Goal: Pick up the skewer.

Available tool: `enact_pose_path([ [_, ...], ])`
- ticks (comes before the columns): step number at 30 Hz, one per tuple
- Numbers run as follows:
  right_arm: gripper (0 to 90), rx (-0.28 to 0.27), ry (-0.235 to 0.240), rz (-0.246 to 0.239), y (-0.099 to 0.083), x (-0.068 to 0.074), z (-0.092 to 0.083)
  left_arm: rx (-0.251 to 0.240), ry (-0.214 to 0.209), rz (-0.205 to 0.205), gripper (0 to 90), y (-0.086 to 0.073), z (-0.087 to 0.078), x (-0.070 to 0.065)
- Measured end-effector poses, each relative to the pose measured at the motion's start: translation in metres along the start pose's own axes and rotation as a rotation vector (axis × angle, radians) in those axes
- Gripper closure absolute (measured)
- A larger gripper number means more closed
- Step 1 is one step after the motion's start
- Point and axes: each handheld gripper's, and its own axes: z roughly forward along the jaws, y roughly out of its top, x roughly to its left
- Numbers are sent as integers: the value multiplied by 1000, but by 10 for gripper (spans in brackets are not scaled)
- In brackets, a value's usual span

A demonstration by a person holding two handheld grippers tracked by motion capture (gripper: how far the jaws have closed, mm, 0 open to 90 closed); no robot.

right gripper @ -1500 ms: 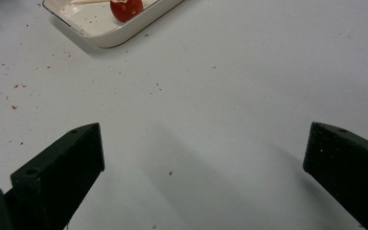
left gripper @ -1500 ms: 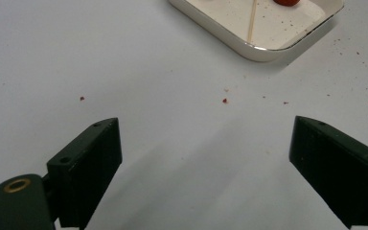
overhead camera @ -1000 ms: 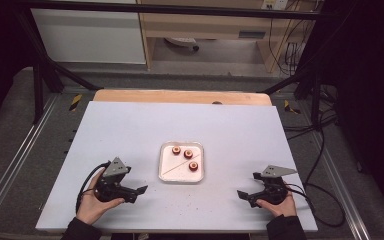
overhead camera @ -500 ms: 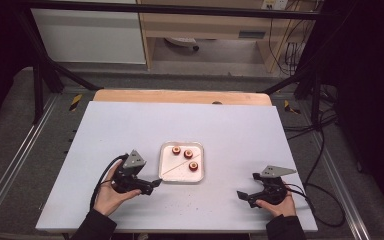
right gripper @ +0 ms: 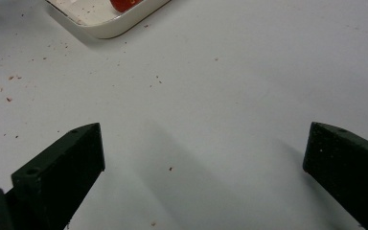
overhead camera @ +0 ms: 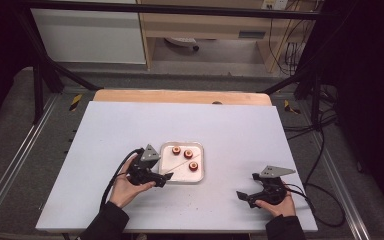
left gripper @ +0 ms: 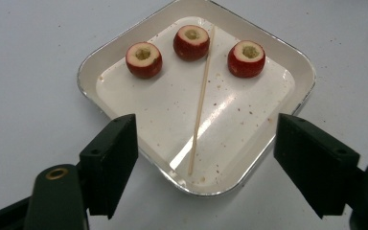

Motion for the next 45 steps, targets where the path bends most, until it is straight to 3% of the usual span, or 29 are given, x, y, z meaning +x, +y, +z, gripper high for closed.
enact_pose_path([
  [13, 10, -4, 2, 0, 0, 0, -1, 49, -7, -1, 461, 11, 34, 0],
  [15, 11, -4, 3, 0, 0, 0, -1, 61, -6, 0, 539, 10, 40, 1],
  [26, 11, -5, 4, -1, 0, 0, 0, 81, -23, 7, 775, 7, 49, 4],
  [33, 11, -4, 4, 0, 0, 0, 0, 78, -21, 20, 868, 7, 49, 4],
  [41, 11, -1, 4, -1, 0, 0, 0, 72, -28, 43, 883, 7, 50, 1],
  [45, 11, -2, 6, 0, 0, 0, 0, 71, -31, 36, 885, 7, 49, 1],
])
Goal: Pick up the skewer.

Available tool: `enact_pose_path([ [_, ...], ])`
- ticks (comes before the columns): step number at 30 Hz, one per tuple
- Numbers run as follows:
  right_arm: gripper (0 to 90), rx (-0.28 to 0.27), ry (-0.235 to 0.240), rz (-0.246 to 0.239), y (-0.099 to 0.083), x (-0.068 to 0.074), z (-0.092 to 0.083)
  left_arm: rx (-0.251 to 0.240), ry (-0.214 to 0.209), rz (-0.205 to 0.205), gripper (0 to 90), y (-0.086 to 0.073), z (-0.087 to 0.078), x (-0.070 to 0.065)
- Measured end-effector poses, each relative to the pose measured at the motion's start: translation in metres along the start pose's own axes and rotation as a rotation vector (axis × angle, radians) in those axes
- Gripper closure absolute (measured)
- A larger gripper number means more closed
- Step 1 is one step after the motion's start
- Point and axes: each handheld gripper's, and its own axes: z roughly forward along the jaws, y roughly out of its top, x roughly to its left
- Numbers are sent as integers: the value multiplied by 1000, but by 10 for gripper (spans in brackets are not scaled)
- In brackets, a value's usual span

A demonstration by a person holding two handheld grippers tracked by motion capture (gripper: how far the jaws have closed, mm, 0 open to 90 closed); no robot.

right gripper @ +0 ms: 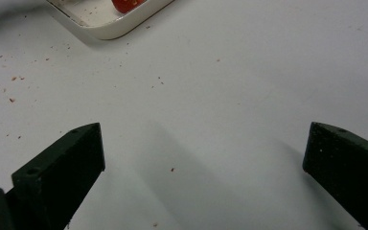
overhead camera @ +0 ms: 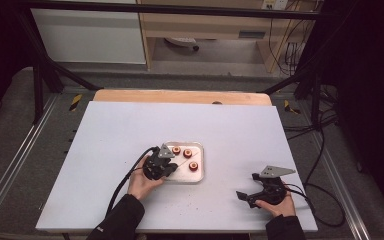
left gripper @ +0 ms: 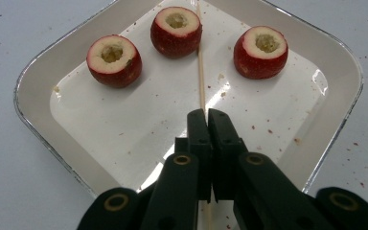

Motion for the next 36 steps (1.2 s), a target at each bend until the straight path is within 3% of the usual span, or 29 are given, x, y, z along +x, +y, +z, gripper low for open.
enact_pose_path([
  [8, 11, -7, -1, -2, 0, 0, -1, -44, -15, -4, 886, 2, -14, -2],
  [17, 7, -3, -7, -24, 5, 4, 0, -62, -27, 9, 886, 2, -31, -7],
  [24, 6, -6, -17, -66, 14, 12, 1, -71, -46, 26, 886, 3, -41, -16],
  [27, 6, 7, -44, -89, 20, 18, 5, -65, -59, 33, 886, 4, -44, -21],
  [36, 19, 49, -68, -183, 31, 32, 13, -48, -84, 71, 886, 8, -45, -34],
])
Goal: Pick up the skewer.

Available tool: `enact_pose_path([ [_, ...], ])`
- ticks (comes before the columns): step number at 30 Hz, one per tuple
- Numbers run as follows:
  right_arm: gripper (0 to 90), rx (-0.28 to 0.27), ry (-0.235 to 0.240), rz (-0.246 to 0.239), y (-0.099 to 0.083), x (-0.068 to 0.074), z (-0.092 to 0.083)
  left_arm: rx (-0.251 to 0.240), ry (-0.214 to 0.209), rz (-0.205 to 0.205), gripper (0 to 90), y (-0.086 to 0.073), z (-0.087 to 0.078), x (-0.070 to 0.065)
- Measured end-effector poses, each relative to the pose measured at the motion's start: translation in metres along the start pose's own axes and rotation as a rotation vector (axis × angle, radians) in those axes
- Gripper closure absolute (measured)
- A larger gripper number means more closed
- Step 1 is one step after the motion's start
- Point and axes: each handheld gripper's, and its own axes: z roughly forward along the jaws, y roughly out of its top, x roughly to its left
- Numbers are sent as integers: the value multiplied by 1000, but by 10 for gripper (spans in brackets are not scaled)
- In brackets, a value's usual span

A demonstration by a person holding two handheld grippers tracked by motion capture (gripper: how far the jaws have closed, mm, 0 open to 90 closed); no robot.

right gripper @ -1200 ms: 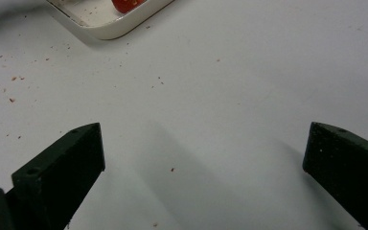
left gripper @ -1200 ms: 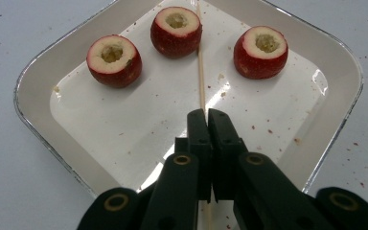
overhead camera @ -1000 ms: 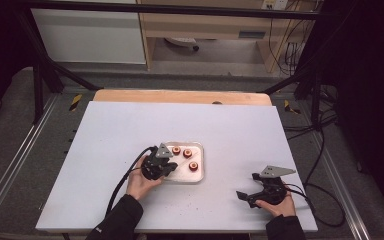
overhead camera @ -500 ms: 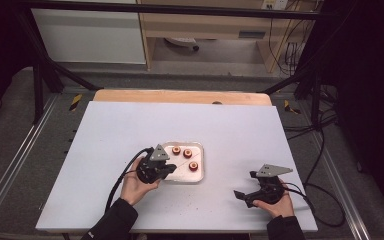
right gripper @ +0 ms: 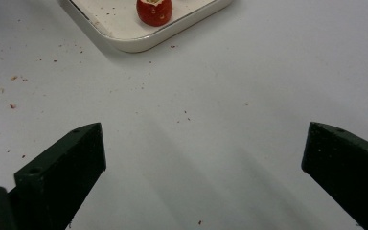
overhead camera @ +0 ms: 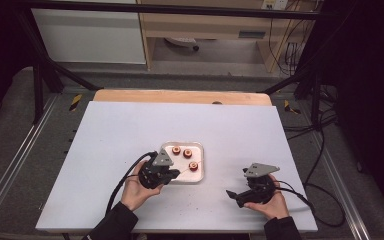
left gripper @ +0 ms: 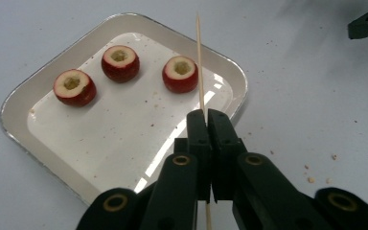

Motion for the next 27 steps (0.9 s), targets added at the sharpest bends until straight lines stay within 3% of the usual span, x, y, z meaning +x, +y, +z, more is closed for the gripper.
enact_pose_path([
  [11, 67, 56, -50, -214, 22, 18, 7, 38, -35, 68, 886, 16, 11, -21],
  [12, 67, 56, -50, -214, 22, 18, 7, 41, -37, 72, 886, 18, 12, -23],
  [16, 100, 68, -60, -311, 30, 26, 9, 50, -50, 89, 886, 23, 16, -29],
  [22, 179, 74, -68, -445, 36, 34, 10, 66, -69, 117, 886, 33, 22, -39],
  [26, 223, 76, -67, -500, 38, 37, 11, 83, -78, 136, 886, 38, 27, -45],
  [27, 256, 89, -67, -538, 39, 38, 11, 87, -79, 141, 886, 39, 29, -47],
])
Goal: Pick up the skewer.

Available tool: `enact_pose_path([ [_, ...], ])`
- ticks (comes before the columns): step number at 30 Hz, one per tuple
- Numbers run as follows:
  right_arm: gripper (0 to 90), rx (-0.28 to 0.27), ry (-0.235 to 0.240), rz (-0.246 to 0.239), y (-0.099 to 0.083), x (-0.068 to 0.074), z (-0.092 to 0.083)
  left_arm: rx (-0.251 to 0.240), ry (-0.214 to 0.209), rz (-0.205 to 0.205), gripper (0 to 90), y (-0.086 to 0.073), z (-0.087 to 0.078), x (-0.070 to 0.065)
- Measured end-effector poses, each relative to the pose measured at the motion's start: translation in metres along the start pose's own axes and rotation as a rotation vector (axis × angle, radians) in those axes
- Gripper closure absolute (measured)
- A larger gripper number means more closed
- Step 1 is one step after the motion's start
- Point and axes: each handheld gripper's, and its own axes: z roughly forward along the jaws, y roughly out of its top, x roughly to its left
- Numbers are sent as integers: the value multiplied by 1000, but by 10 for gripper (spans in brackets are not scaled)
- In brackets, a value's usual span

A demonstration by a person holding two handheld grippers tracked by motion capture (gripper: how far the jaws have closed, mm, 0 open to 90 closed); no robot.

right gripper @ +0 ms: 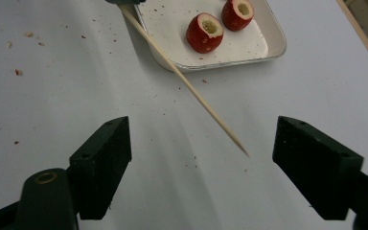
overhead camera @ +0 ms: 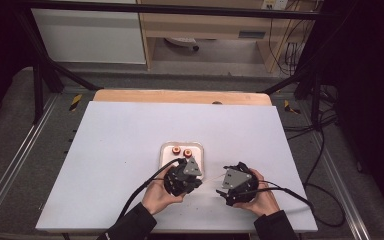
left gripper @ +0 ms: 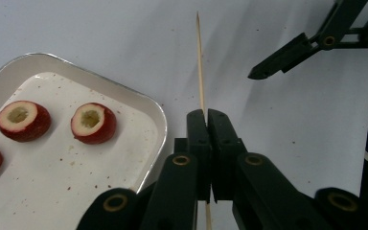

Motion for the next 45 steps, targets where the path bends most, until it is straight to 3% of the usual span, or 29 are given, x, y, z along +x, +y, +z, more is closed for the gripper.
enact_pose_path([
  [1, 256, 0, 0, 0, 0, 0, 0, 4, -1, 6, 886, 1, 1, -1],
  [5, 341, 10, 13, -92, 2, 2, 2, 13, -11, 18, 886, 5, 5, -4],
  [11, 442, 25, 26, -169, 3, 3, 5, 26, -22, 25, 886, 8, 8, -8],
  [14, 525, 42, 15, -241, 3, 5, 6, 28, -28, 27, 886, 9, 9, -8],
  [15, 578, 47, 27, -285, 3, 6, 6, 32, -30, 29, 886, 9, 9, -8],
  [18, 624, 53, 28, -324, 3, 7, 7, 30, -43, 27, 886, 9, 10, -9],
  [20, 684, 56, 25, -388, 3, 8, 9, 31, -46, 30, 886, 9, 10, -9],
  [28, 798, 70, 28, -484, 2, 10, 9, 36, -56, 40, 886, 9, 11, -9],
  [34, 852, 69, 35, -527, 1, 11, 9, 40, -62, 48, 886, 9, 11, -9],
  [35, 874, 65, 38, -554, 1, 11, 9, 42, -62, 48, 886, 9, 11, -9],
  [43, 888, 73, 30, -599, 2, 12, 8, 51, -72, 36, 881, 9, 11, -8],
  [44, 888, 69, 25, -608, 3, 12, 8, 61, -67, 34, 877, 9, 10, -8],
  [45, 888, 83, 11, -621, 4, 13, 7, 60, -47, 33, 805, 9, 9, -7],
])
